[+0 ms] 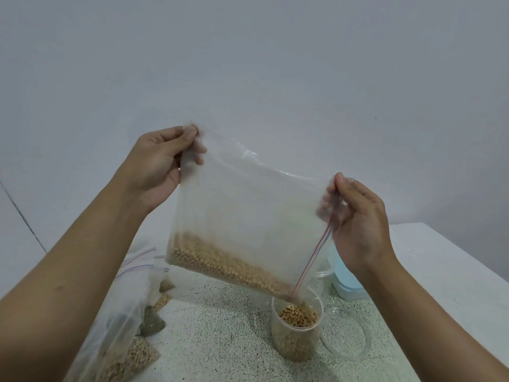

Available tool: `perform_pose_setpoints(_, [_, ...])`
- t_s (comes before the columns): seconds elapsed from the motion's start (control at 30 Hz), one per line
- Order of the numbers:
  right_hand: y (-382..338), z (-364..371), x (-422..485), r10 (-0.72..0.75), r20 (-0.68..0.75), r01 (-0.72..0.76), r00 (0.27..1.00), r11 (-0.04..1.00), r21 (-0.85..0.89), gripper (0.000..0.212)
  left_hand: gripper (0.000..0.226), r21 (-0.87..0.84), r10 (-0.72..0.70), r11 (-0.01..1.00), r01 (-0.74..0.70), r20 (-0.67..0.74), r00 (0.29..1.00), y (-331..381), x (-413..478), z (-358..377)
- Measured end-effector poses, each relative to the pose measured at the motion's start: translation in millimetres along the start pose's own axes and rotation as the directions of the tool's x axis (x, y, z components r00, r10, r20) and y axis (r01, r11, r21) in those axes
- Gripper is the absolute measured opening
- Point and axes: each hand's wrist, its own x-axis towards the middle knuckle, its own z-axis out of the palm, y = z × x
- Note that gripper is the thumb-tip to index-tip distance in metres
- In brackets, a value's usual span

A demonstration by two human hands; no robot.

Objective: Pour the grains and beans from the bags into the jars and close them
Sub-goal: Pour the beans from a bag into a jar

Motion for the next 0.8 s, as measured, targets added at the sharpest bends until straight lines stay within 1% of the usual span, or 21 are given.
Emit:
perform_pose_setpoints(0.23, [0.1, 1.0, -0.4, -0.003, -0.001, 0.003, 1.0, 1.0, 0.011, 0.019, 0.022, 0.001, 0.007, 1.0, -0.007, 0.001, 1.0, -1.0, 0.1, -0.8])
perform_pose_setpoints(0.33, [-0.1, 2.1, -0.8, 0.0, 0.001, 0.0, 1.0, 1.0, 0.018, 0.026, 0.022, -0.006, 0.011, 1.0, -0.011, 0.0, 1.0, -0.6, 0.2, -1.2])
perform_pose_setpoints(0.5, [0.6, 1.2, 0.0, -0.01, -0.001, 0.01, 1.0, 1.0, 0.006, 0.016, 0.024, -0.011, 0.009, 1.0, -0.009, 0.002, 1.0, 0.3, 0.1, -1.2])
perform_pose_setpoints(0.67, [1.1, -0.7, 0.8, -0.011, -0.002, 0.011, 1.0, 1.0, -0.004, 0.016, 0.021, -0.026, 0.006, 1.0, -0.006, 0.002, 1.0, 0.1, 1.0, -0.3])
perform_pose_setpoints(0.8, [1.4, -1.7, 0.7, -0.01, 0.0, 0.01, 1.0, 1.0, -0.008, 0.017, 0.024, -0.028, 0.002, 1.0, -0.002, 0.004, 1.0, -0.9, 1.7, 0.0])
